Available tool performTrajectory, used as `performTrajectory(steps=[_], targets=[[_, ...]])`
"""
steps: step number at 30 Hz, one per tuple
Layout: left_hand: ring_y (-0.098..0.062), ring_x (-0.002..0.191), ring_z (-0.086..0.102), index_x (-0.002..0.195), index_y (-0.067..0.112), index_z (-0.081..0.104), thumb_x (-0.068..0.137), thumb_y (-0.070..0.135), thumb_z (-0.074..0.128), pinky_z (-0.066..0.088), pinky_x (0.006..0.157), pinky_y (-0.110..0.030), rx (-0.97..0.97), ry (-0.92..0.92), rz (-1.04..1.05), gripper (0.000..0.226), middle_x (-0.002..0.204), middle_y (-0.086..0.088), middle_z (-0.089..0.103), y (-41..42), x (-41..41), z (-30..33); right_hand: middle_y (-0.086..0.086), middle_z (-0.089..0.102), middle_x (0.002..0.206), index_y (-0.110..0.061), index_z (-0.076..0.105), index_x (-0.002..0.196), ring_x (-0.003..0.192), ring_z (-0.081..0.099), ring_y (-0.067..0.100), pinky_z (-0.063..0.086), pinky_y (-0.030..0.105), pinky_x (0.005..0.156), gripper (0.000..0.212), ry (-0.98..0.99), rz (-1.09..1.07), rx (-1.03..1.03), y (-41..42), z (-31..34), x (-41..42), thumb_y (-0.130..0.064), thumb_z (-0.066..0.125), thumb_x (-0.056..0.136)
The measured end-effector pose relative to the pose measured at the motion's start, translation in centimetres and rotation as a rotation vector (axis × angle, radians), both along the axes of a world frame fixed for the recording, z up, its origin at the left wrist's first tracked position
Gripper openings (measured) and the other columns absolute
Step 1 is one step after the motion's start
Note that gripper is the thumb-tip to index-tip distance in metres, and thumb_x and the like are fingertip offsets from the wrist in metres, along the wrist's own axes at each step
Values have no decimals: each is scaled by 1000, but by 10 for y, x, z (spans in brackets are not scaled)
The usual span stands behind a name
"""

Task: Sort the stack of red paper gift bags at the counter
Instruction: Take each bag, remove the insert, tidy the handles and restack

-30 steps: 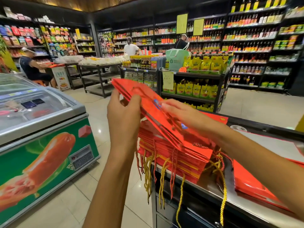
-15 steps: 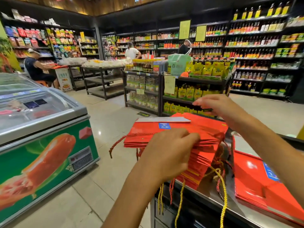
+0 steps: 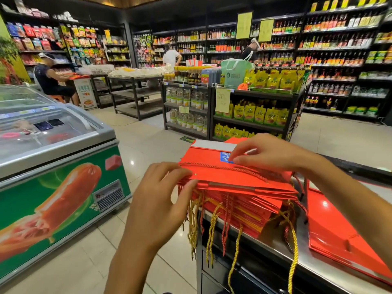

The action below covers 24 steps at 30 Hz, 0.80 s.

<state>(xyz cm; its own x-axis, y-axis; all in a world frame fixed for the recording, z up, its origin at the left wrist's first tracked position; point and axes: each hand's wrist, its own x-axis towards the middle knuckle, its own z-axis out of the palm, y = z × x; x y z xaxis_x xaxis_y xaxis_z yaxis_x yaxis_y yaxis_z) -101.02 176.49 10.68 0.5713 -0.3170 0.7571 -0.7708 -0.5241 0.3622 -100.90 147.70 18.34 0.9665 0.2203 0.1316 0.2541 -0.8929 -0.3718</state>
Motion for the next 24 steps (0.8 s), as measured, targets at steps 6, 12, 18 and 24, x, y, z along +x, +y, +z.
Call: performTrajectory(steps=[6, 12, 18, 24], targets=[[-13, 106, 63, 110, 13, 77, 92, 22, 72, 50, 91, -27, -116, -43, -42, 20, 109, 7, 68, -4, -8, -14, -15, 70, 90, -39, 73, 114, 86, 64, 1, 54, 30, 77, 33, -53, 139, -43, 65, 15, 17, -60, 64, 91], [-13, 106, 64, 106, 15, 79, 93, 21, 71, 51, 91, -27, -144, -4, -60, 16, 107, 8, 69, 0, -12, -24, -7, 68, 81, -33, 71, 90, 77, 61, 9, 52, 42, 74, 4, -78, 229, -89, 64, -2, 19, -34, 75, 91], [-14, 107, 64, 106, 16, 79, 93, 19, 71, 52, 91, -27, -162, -17, -56, 16, 107, 7, 70, -1, -12, -27, -11, 69, 87, -33, 71, 87, 77, 62, 3, 42, 21, 68, 8, 150, 150, -176, -9, 20, -12, -28, 77, 89], [-13, 106, 63, 107, 16, 78, 95, 24, 68, 51, 91, -27, -141, -36, -58, 17, 107, 7, 70, -4, -11, -28, -19, 67, 104, -42, 68, 117, 98, 61, -2, 45, 20, 77, 33, 17, 170, -152, 11, 25, 0, -58, 68, 88]])
